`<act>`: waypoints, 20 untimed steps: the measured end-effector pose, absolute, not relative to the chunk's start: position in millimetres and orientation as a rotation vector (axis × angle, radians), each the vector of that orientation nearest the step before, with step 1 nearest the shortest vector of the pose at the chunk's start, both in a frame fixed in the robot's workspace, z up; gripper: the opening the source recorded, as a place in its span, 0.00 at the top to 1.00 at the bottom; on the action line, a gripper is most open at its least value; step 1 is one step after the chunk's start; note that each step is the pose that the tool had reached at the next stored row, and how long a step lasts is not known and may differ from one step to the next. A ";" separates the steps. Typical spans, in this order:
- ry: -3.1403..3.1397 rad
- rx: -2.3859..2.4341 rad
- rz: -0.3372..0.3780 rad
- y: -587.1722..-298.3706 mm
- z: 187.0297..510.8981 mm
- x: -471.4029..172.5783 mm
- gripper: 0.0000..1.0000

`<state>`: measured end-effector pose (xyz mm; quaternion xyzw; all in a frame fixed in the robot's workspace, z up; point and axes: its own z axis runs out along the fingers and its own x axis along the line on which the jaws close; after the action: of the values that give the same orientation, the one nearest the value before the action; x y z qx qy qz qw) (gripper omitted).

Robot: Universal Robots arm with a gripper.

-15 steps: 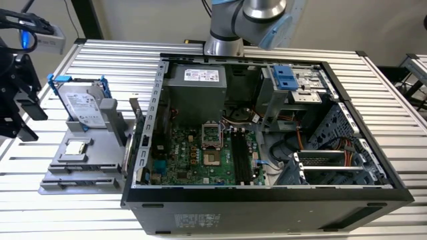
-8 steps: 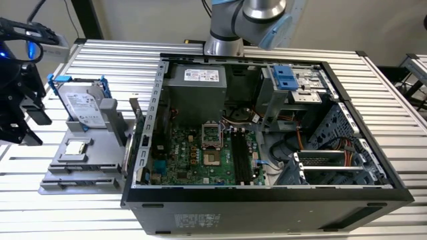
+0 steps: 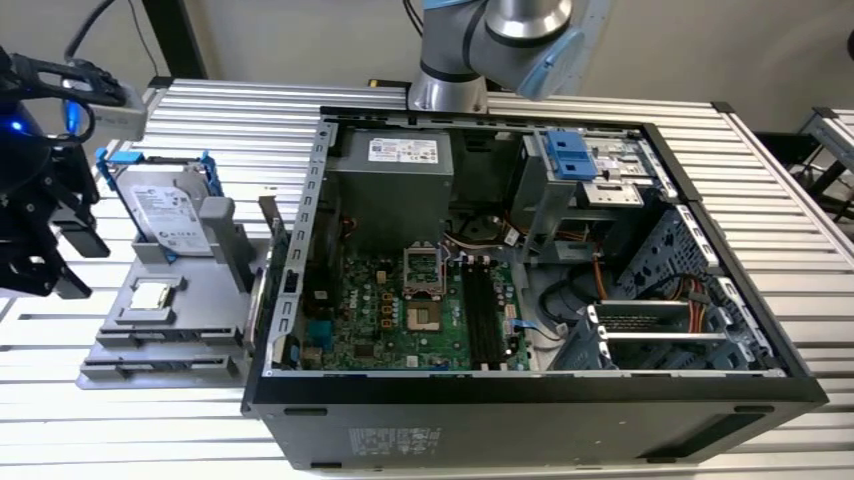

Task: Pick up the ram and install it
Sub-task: 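Pick up the ram and move it above insertion slot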

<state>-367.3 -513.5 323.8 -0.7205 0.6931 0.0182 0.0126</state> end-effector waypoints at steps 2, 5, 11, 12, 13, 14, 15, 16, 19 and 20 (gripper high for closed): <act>2.164 -2.241 0.057 -513.6 321.1 -367.3 0.00; 2.171 -2.235 0.057 -513.9 317.2 -367.3 0.00; 2.189 -2.217 0.056 -515.7 307.0 -367.3 0.00; 2.191 -2.214 0.056 -516.0 305.2 -367.3 0.00; 2.194 -2.212 0.056 -516.3 303.4 -367.3 0.00; 2.197 -2.209 0.056 -516.6 301.7 -367.3 0.00; 2.200 -2.206 0.056 -516.8 300.2 -367.3 0.00; 2.203 -2.203 0.055 -516.9 298.8 -367.3 0.00; 2.210 -2.196 0.055 -518.3 292.6 -367.2 0.00; 2.210 -2.195 0.054 -518.6 290.7 -367.1 0.00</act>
<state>-367.1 -518.6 290.7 -0.7044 0.7095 0.0174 0.0132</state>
